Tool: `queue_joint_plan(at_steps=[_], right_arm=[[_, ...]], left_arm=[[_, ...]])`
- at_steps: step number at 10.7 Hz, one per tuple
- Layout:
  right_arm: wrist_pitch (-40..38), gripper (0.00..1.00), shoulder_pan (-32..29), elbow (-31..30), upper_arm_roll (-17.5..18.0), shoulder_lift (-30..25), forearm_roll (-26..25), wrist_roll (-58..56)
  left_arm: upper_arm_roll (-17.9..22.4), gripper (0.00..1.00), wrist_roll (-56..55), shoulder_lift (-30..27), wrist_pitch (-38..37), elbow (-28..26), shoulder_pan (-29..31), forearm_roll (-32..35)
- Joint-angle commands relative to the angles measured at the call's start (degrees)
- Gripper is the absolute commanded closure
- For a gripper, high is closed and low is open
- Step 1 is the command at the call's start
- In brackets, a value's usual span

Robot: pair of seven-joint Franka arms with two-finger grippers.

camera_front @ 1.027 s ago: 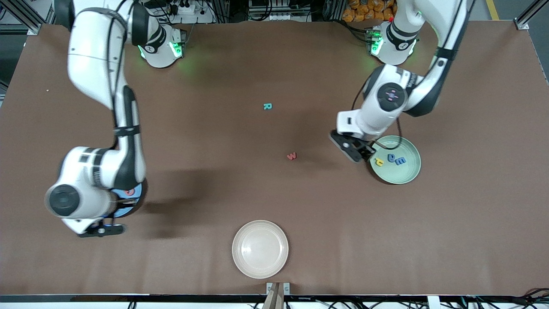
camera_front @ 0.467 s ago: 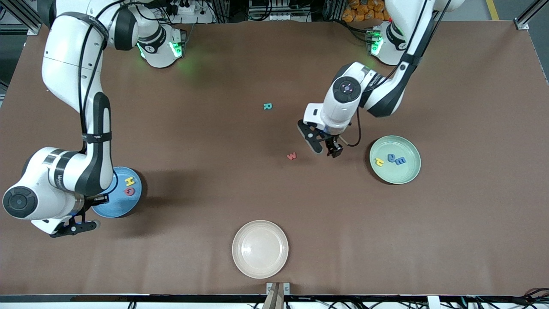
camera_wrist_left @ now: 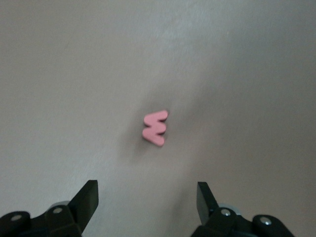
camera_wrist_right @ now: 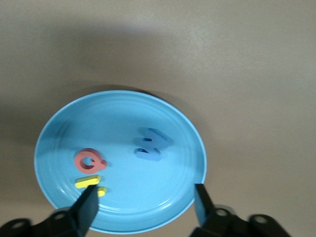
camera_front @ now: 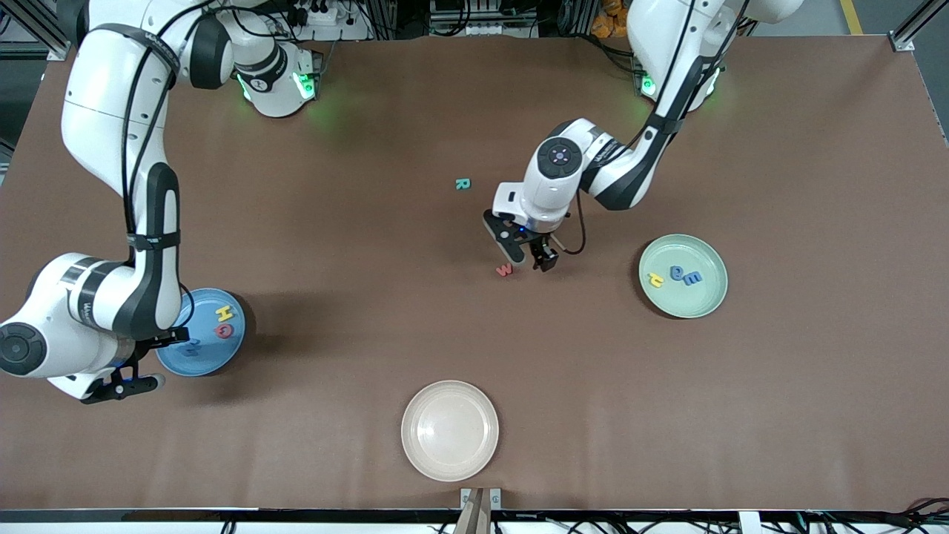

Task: Sort uppercase to blue plate, lowercase to green plate
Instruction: 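Place the W on the blue plate while the left gripper reaches the w, then lower the left gripper onto the pink w and grasp it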

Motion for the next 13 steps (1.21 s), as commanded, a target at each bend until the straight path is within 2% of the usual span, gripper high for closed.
queue_joint_plan(at_steps=[1,6,13], right_arm=[[-0.6,0.00,-0.5,-0.5,0.7,-1.0,1.0,-1.0],[-0.7,0.00,-0.1,-1.8,0.8,-1.2,2.4,-1.0],[-0.5,0.00,0.7,-3.7,0.8,-2.4,3.5,-0.9]], left_arm=[[0.4,0.11,-1.6,3.3,1.3,4.2,-0.3,1.5],[0.8,0.11,-1.9,7.1,5.0,5.9,-1.3,1.3],[2.6,0.13,-3.3,10.6,5.3,9.0,-3.5,1.3]])
